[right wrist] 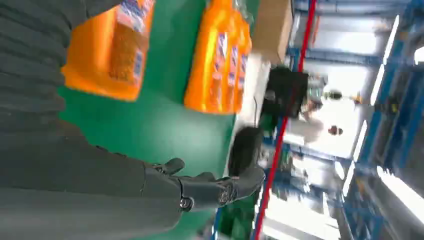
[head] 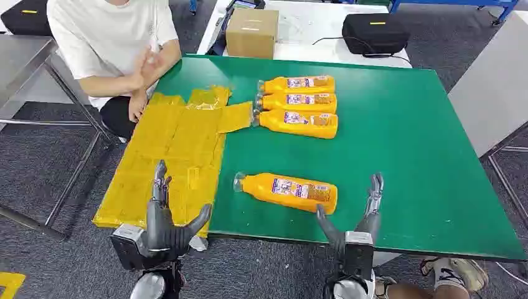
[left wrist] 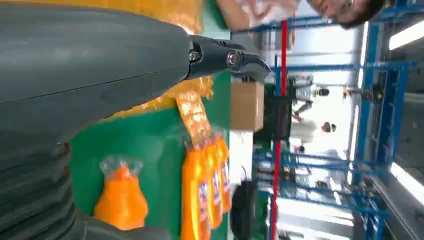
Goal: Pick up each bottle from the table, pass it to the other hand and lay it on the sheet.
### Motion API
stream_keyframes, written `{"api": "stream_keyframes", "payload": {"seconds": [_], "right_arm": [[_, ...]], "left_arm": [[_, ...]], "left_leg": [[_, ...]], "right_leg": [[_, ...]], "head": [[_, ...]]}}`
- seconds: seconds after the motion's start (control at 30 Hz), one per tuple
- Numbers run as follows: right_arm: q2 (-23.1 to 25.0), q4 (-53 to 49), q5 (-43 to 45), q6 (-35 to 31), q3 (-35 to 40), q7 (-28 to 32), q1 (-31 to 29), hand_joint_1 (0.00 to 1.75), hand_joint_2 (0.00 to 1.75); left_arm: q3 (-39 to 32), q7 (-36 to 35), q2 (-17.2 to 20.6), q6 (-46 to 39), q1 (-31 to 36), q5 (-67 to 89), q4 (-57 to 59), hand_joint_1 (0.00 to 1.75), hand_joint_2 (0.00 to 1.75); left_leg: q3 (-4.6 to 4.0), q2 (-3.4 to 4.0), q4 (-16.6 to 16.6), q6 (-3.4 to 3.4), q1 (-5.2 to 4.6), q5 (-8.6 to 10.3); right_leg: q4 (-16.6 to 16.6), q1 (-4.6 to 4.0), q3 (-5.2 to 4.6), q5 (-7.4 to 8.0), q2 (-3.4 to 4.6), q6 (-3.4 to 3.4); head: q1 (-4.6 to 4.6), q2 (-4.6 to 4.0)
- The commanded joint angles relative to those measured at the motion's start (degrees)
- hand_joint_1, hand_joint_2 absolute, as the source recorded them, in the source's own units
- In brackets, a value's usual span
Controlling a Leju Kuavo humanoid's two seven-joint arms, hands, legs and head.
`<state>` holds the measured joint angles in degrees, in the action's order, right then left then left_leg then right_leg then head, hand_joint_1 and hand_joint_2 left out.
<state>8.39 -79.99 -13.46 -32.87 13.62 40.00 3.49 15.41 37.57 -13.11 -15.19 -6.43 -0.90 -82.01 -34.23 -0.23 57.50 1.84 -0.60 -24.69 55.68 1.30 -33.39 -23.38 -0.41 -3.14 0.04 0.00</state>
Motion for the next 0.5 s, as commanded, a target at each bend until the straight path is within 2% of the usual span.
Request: {"api": "stream_keyframes", "payload": {"seconds": [0.03,0.1,0.17,0.23,0.3,0.47,0.5], "right_arm": [[-0.40,7.67,-6.88,-1.08,-1.00,0.00,-3.38,0.00,1.75],[-1.10,7.85,-10.00,-2.24,-0.84,-0.17,-3.86,0.00,1.75],[-3.76,10.35,-17.29,-1.85,0.05,-4.97,-6.62,0.00,1.75],[-7.63,16.12,-24.83,2.52,1.57,-12.03,-10.95,0.00,1.75],[-8.80,19.71,-25.60,4.78,0.55,-13.16,-13.90,0.00,1.75],[-8.72,20.28,-25.50,5.09,0.29,-13.16,-14.07,0.00,1.75],[-9.15,21.02,-28.09,4.87,1.23,-14.65,-14.63,0.00,1.75]], "left_arm": [[-2.25,-0.10,-0.44,-0.58,-0.46,-0.46,0.33,0.00,1.75],[-2.04,0.15,-0.40,-0.08,-0.30,-0.70,1.12,0.00,1.75],[-1.64,0.48,-0.37,0.49,0.22,-1.15,2.16,0.00,1.75],[-1.60,0.70,-0.30,0.70,0.47,-1.24,2.45,0.00,1.75],[-1.75,0.59,-0.32,1.08,0.77,-1.25,2.56,0.00,1.75],[-1.83,0.58,-0.35,1.14,0.84,-1.25,2.76,0.00,1.75],[-1.95,0.54,-0.41,1.22,0.96,-1.22,2.92,0.00,1.75]], "left_leg": [[0.11,0.07,-0.03,-0.07,0.06,-0.04],[0.21,0.13,-0.04,-0.12,0.11,-0.08],[0.24,0.10,-0.03,-0.13,0.11,-0.09],[0.21,0.14,-0.07,-0.09,0.07,-0.04],[0.21,0.18,-0.07,-0.08,0.08,-0.03],[0.11,0.01,-0.03,0.02,-0.02,0.05],[0.20,0.05,-0.03,-0.04,0.04,0.00]], "right_leg": [[-0.06,-0.06,0.10,0.00,0.08,0.08],[-0.09,-0.11,0.20,-0.02,0.14,0.13],[-0.08,-0.11,0.25,-0.04,0.11,0.15],[-0.12,-0.08,0.20,0.03,0.15,0.11],[-0.14,-0.08,0.20,0.06,0.18,0.10],[-0.07,0.01,0.12,0.07,0.04,-0.02],[-0.09,-0.05,0.22,0.05,0.09,0.05]], "head": [[0.00,0.00],[0.02,0.00],[0.02,0.00],[0.02,0.00],[0.00,0.00],[0.02,0.00],[0.02,0.00]]}}
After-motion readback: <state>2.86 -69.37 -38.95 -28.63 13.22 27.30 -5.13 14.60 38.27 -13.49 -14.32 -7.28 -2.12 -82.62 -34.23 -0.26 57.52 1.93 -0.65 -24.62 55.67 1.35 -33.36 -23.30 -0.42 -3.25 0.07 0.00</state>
